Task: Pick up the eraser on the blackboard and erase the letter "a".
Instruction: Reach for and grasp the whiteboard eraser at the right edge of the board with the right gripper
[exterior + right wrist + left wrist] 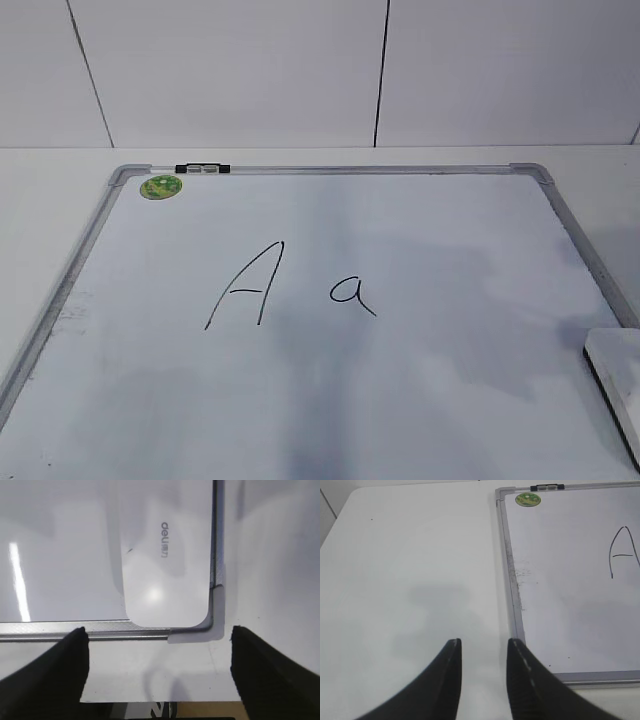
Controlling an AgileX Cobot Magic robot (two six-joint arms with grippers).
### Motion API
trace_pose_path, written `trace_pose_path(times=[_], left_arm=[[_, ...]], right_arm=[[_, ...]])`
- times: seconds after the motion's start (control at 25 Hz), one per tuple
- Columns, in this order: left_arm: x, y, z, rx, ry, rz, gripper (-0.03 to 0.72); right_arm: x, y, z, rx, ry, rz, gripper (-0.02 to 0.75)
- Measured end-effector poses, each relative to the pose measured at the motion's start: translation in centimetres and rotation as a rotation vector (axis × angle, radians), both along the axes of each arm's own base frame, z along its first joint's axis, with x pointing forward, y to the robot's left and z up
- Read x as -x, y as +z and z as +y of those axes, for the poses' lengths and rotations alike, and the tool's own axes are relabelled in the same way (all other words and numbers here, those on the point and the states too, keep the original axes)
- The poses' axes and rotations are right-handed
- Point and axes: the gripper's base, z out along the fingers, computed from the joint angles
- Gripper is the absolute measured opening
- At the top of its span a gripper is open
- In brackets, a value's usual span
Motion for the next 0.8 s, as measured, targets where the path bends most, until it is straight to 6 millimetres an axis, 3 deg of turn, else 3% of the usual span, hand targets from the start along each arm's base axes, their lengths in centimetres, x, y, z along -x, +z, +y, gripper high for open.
trace_pose_path(times=[0.8], left_arm=[[0.0,0.0,0.0,0.000,0.000,0.000,0.235]], right_arm=[[-5.0,-3.8,0.3,0.017,-0.032,0.099,0.677]])
